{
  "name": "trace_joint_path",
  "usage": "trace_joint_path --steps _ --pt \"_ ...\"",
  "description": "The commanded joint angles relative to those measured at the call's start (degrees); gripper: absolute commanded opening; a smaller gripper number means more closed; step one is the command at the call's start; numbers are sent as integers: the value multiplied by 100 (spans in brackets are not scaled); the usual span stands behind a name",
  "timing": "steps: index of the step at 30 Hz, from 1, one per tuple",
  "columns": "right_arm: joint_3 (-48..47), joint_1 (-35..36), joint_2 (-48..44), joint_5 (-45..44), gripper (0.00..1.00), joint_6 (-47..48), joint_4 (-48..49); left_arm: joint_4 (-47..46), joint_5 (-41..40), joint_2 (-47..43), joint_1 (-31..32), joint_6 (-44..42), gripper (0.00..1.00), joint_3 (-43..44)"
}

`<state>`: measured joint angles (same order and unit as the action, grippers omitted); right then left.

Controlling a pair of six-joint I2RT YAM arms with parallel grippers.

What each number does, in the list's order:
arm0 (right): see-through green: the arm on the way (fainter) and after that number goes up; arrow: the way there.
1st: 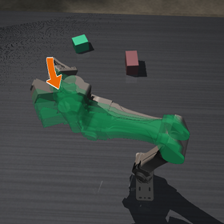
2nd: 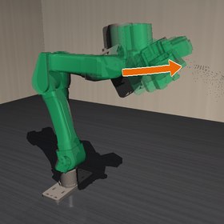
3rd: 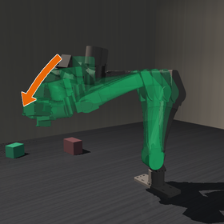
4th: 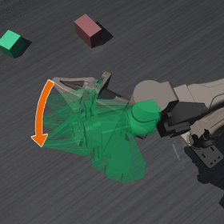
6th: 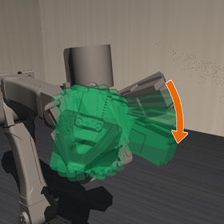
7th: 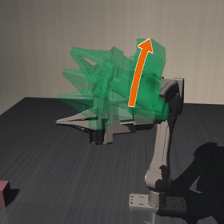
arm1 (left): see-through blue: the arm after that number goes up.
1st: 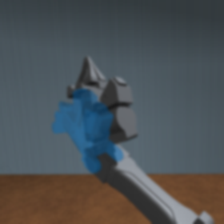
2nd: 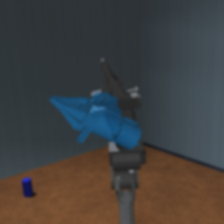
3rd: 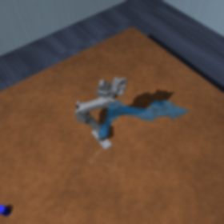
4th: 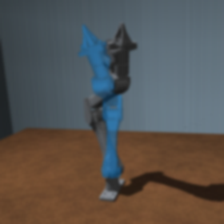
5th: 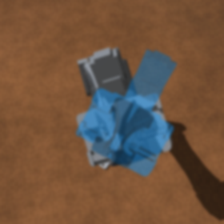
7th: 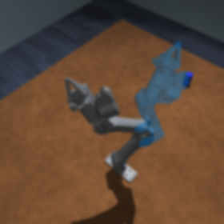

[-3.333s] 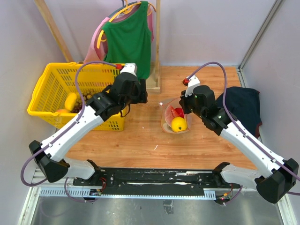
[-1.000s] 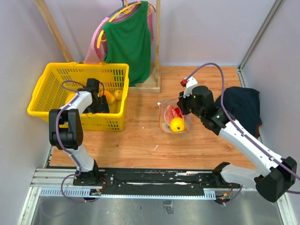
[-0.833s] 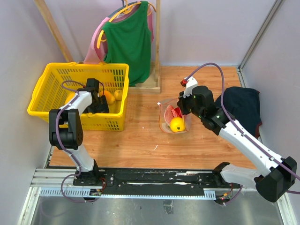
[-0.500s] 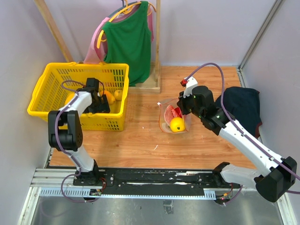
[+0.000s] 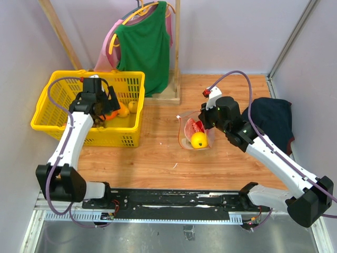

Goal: Place the food in the zip-top bag and seal the zipper
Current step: Pick up the fake fruit from the bin, then place the fake fruit in the zipper food storage bag.

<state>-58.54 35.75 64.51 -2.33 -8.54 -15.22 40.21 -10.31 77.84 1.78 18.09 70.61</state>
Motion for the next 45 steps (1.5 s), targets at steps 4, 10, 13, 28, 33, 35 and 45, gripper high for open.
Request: trace_joint_path --steps 4,10,13,28,33,35,45 --pt "25 -33 -59 151 1 -95 196 -469 111 -904 484 15 66 381" --pt "19 -35 -65 197 1 -130 205 -791 488 -1324 973 66 66 508" --pt "24 -33 -55 243 1 -157 220 -1097 689 -1528 1368 151 65 455" --pt "8 -33 -46 406 1 -249 264 -2830 1208 -1671 3377 639 64 -341" --pt "1 -33 -49 434 1 -254 252 -3635 1011 -1394 4312 534 63 -629" --pt "-12 -35 -52 456 1 -254 254 -3928 943 -1256 4636 432 63 -685" --pt "-12 -33 -94 558 1 -243 236 -4397 722 -406 5432 128 63 -865"
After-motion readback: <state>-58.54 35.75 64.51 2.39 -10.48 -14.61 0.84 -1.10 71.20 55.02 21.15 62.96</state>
